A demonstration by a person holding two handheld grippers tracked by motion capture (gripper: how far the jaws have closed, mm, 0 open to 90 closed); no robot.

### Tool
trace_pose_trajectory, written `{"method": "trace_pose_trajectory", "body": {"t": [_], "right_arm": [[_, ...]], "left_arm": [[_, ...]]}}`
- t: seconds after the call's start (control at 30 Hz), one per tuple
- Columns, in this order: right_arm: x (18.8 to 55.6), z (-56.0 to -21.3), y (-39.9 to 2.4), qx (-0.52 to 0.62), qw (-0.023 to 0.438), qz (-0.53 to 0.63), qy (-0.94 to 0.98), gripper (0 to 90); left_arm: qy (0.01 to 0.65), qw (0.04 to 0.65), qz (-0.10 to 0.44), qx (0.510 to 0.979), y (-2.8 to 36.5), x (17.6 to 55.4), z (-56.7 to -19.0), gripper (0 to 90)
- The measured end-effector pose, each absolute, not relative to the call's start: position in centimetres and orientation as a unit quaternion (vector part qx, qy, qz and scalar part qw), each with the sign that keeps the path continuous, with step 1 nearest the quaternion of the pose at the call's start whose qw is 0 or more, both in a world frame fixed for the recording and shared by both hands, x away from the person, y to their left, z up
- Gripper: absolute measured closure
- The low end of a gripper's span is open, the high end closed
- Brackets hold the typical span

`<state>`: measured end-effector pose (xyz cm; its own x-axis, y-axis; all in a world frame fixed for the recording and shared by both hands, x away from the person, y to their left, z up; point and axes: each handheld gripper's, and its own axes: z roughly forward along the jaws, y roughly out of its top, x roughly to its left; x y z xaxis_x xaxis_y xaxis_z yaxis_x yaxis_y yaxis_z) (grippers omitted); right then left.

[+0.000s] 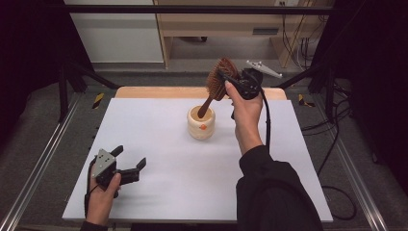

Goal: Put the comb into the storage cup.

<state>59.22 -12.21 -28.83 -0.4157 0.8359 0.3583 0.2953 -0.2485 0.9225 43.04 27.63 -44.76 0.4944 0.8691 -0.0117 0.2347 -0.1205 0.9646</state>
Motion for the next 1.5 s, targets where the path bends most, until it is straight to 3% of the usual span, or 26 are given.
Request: {"method": "trace_pose_trajectory", "body": {"t": [1.5], "right_arm": [[60.5, -33.9, -10.2, 0.503, 0.203, 0.600, 0.588, 51.7]], "left_arm": [[0.397, 0.525, 0.301, 0.690, 27.4, 43.1, -44.8, 2.4]]}}
